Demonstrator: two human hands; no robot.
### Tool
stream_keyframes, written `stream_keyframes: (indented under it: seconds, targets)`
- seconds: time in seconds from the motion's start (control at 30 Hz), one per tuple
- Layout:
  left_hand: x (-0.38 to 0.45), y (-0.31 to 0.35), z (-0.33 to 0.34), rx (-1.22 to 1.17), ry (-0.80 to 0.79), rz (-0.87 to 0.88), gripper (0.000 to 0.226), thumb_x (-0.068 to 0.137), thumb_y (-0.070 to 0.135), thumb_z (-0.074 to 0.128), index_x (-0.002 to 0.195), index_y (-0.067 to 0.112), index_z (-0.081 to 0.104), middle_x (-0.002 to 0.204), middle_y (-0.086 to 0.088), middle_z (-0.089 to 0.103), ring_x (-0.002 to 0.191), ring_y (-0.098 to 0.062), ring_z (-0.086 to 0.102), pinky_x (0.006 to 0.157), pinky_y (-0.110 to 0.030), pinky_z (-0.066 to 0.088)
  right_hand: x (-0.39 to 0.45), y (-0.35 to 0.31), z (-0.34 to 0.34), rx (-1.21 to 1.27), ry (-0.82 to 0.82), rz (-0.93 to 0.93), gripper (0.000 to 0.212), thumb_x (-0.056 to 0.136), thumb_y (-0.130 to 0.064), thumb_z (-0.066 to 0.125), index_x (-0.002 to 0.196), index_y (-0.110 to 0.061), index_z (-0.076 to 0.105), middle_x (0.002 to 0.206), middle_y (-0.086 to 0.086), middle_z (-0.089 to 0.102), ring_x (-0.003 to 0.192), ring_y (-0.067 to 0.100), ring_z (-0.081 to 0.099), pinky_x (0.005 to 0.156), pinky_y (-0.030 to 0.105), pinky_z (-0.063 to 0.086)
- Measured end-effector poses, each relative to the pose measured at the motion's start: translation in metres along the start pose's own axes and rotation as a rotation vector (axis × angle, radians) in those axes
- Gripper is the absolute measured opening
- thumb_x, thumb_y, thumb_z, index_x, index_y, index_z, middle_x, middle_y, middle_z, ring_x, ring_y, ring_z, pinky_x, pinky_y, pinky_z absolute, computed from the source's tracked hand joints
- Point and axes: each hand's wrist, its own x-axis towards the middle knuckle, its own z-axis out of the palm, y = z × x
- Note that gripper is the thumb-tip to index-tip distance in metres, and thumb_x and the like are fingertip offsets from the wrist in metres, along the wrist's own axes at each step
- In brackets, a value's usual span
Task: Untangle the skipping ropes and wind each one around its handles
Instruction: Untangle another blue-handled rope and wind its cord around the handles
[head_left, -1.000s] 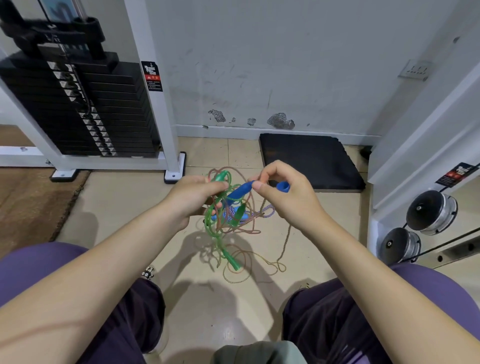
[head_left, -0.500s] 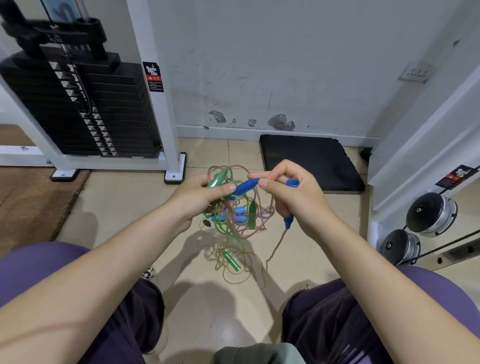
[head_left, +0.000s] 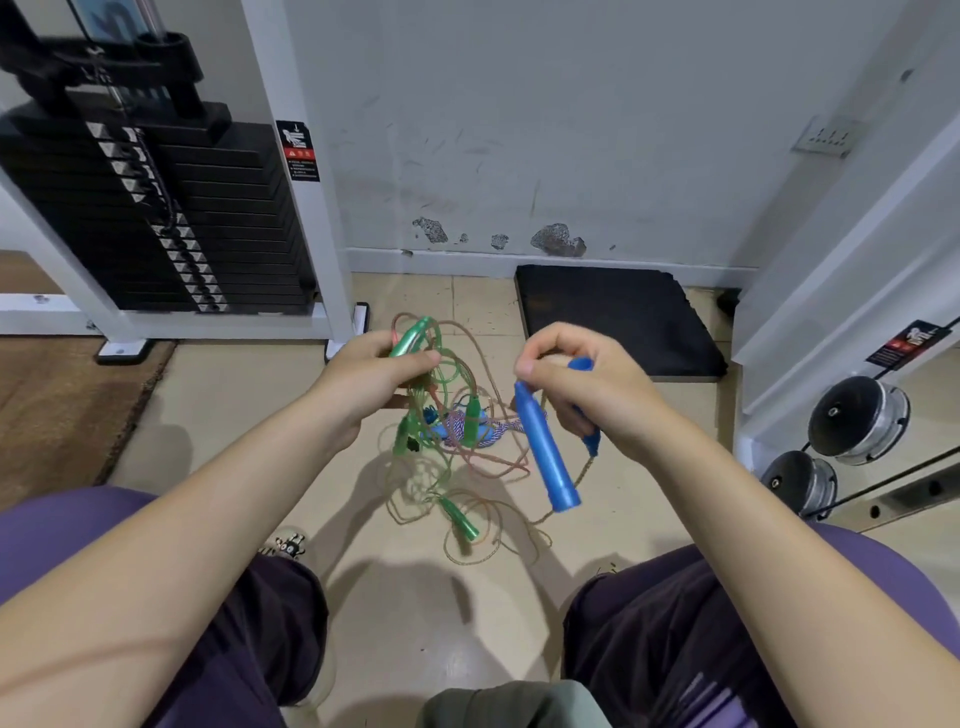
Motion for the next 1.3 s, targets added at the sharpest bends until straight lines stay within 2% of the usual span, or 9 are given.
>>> stream_keyframes:
  seconds: [0.17, 0.27, 0.4, 0.63, 0.73, 0.83, 0.97, 1.1, 1.3]
  targets:
    - [-0.006, 0.008, -0.003, 0.027, -0.104, 0.128, 0.019, 0.09, 0.011, 0.068, 0.108, 0.008, 0.064, 0.092, -0.003, 0.071, 0.077, -0.014, 0.07, 0.07, -0.027, 0.055, 0.0, 0.0, 0.003, -0.096, 0.19, 0.027, 0.019, 0.092, -0.023, 0.063, 0.082, -0.01, 0.072, 0.065, -0.006, 0.068, 0.04, 0.015, 0.031, 0.051, 0.027, 0.035]
    - [-0.01, 0.012, -0.004, 0.034, -0.218, 0.186, 0.018, 0.086, 0.009, 0.071, 0.102, 0.013, 0.064, 0.088, 0.003, 0.07, 0.076, -0.01, 0.067, 0.063, -0.019, 0.05, 0.002, 0.001, 0.001, -0.077, 0.306, 0.021, 0.014, 0.092, -0.024, 0.061, 0.087, -0.015, 0.071, 0.09, -0.002, 0.072, 0.047, 0.018, 0.036, 0.046, 0.027, 0.035]
    - [-0.016, 0.015, 0.0, -0.053, -0.345, 0.191, 0.017, 0.076, 0.014, 0.07, 0.092, 0.016, 0.063, 0.077, 0.009, 0.07, 0.069, -0.006, 0.066, 0.06, -0.017, 0.05, 0.002, 0.003, 0.005, -0.081, 0.209, 0.016, 0.013, 0.089, -0.032, 0.069, 0.091, -0.019, 0.072, 0.091, 0.003, 0.07, 0.044, 0.012, 0.039, 0.045, 0.025, 0.035]
    - [-0.021, 0.016, 0.001, -0.129, -0.529, 0.13, 0.034, 0.069, 0.01, 0.076, 0.101, 0.015, 0.068, 0.094, -0.001, 0.074, 0.082, -0.014, 0.068, 0.069, -0.022, 0.055, -0.002, 0.004, 0.023, -0.058, 0.05, 0.05, 0.014, 0.082, -0.02, 0.078, 0.091, -0.014, 0.069, 0.079, -0.005, 0.062, 0.039, 0.0, 0.043, 0.04, 0.014, 0.032]
    - [-0.023, 0.016, 0.002, -0.115, -0.618, 0.104, 0.043, 0.056, 0.035, 0.091, 0.093, 0.024, 0.073, 0.092, 0.001, 0.073, 0.082, -0.013, 0.069, 0.07, -0.025, 0.056, 0.0, 0.004, 0.024, -0.097, 0.047, 0.061, 0.015, 0.08, -0.02, 0.08, 0.084, -0.015, 0.066, 0.076, -0.002, 0.056, 0.04, 0.003, 0.038, 0.039, 0.019, 0.032]
    - [-0.023, 0.013, 0.008, -0.086, -0.473, 0.064, 0.029, 0.073, 0.049, 0.08, 0.088, 0.025, 0.074, 0.087, 0.001, 0.072, 0.083, -0.018, 0.068, 0.075, -0.034, 0.056, -0.002, 0.001, 0.025, -0.119, -0.007, 0.061, 0.018, 0.078, -0.018, 0.082, 0.085, -0.013, 0.066, 0.072, -0.002, 0.055, 0.041, 0.003, 0.039, 0.04, 0.019, 0.033]
    - [-0.017, 0.011, 0.007, -0.041, -0.316, 0.062, 0.019, 0.081, 0.008, 0.075, 0.095, 0.011, 0.063, 0.077, 0.002, 0.067, 0.073, -0.017, 0.064, 0.065, -0.027, 0.054, -0.006, -0.005, 0.018, -0.172, -0.083, 0.088, 0.019, 0.08, -0.029, 0.08, 0.086, -0.012, 0.073, 0.055, -0.013, 0.055, 0.041, 0.008, 0.033, 0.042, 0.02, 0.03]
    - [-0.017, 0.013, 0.005, -0.023, -0.308, 0.104, 0.026, 0.081, -0.01, 0.069, 0.094, 0.011, 0.061, 0.076, 0.007, 0.066, 0.069, -0.014, 0.07, 0.06, -0.024, 0.052, 0.0, -0.002, 0.01, -0.069, 0.107, 0.1, 0.019, 0.086, -0.029, 0.073, 0.09, -0.01, 0.074, 0.067, -0.002, 0.061, 0.041, 0.01, 0.035, 0.042, 0.022, 0.031]
    - [-0.023, 0.012, 0.009, -0.077, -0.399, 0.107, 0.028, 0.071, 0.012, 0.078, 0.096, 0.016, 0.066, 0.086, 0.003, 0.069, 0.086, -0.022, 0.069, 0.078, -0.031, 0.05, 0.0, 0.004, 0.025, -0.14, 0.118, 0.107, 0.021, 0.078, -0.025, 0.082, 0.086, -0.007, 0.073, 0.059, -0.009, 0.057, 0.039, 0.0, 0.044, 0.04, 0.013, 0.033]
